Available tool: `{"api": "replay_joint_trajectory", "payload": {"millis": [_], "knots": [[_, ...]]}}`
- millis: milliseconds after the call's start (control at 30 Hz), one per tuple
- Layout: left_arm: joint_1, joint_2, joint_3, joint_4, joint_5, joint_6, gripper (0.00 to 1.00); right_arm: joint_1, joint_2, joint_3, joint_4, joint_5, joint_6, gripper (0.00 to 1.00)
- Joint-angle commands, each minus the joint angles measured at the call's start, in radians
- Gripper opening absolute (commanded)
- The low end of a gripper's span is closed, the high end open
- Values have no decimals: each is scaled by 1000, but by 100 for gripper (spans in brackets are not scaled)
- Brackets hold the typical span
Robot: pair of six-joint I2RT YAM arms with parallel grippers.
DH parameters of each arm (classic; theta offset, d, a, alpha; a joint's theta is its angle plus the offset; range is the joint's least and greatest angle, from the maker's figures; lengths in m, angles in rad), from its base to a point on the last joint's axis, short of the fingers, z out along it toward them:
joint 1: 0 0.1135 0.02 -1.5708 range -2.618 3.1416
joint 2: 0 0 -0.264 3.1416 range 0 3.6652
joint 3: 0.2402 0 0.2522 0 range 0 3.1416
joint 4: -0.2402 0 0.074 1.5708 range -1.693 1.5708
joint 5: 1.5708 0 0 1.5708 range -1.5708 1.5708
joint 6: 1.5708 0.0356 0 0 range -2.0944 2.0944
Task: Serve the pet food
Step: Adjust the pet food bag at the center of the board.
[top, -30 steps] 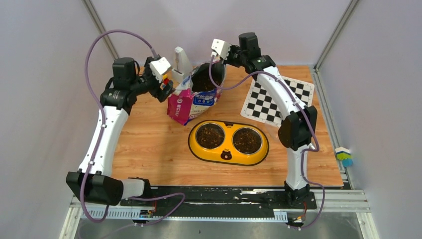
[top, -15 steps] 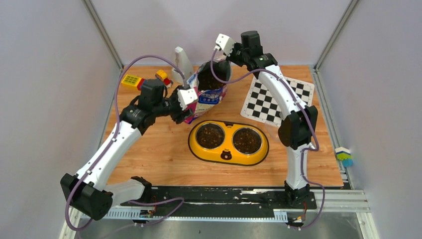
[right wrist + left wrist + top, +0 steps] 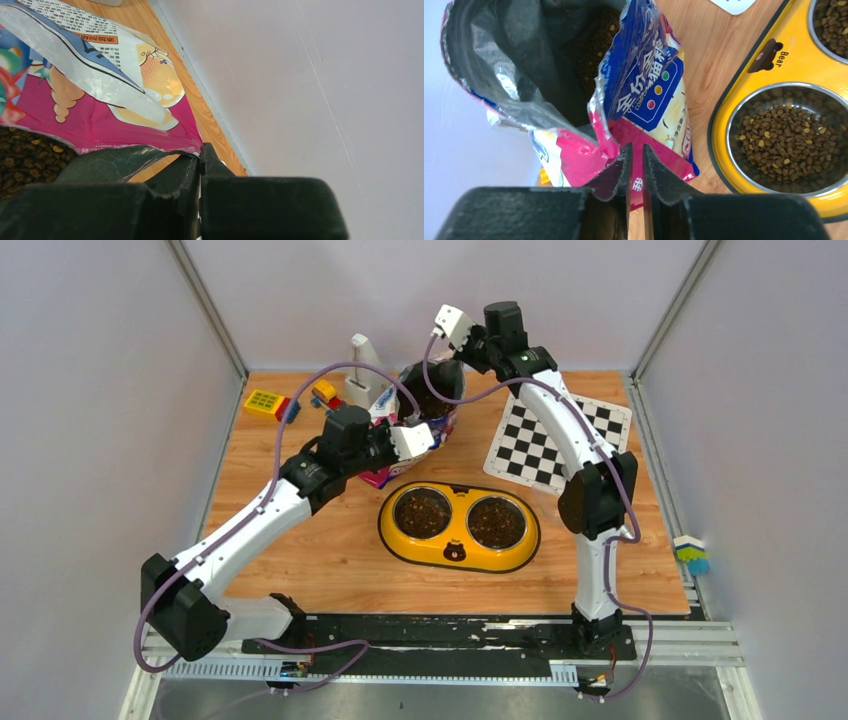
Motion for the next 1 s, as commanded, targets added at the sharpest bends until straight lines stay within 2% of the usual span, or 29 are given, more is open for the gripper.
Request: {"api": "replay_joint_trajectory", "payload": {"millis": [0, 100, 333, 533, 700, 800, 833, 900, 967], "knots": [[-28, 6, -11, 97, -106, 51, 15, -27, -13, 87, 131, 44, 21, 0], [-30, -3, -30, 138, -147, 54, 0, -29, -13, 88, 128, 43, 22, 0], [-28, -13, -11, 185, -245, 53, 0, -51, -37, 87, 114, 20, 30, 0], [50, -5, 125, 89, -99, -80, 0, -69, -73, 68, 108, -6, 53, 0], [59, 3, 110, 68, -64, -60, 1, -72, -98, 30, 106, -35, 72, 0], [59, -8, 57, 69, -45, -28, 51, -72, -102, 22, 108, -43, 77, 0], [59, -16, 50, 63, -28, -17, 61, -73, -101, 22, 108, -45, 80, 0], [59, -28, 48, 18, 5, -9, 71, -74, -100, 24, 107, -46, 82, 0], [60, -47, 69, -40, 51, -5, 77, -76, -99, 25, 109, -48, 84, 0]]}}
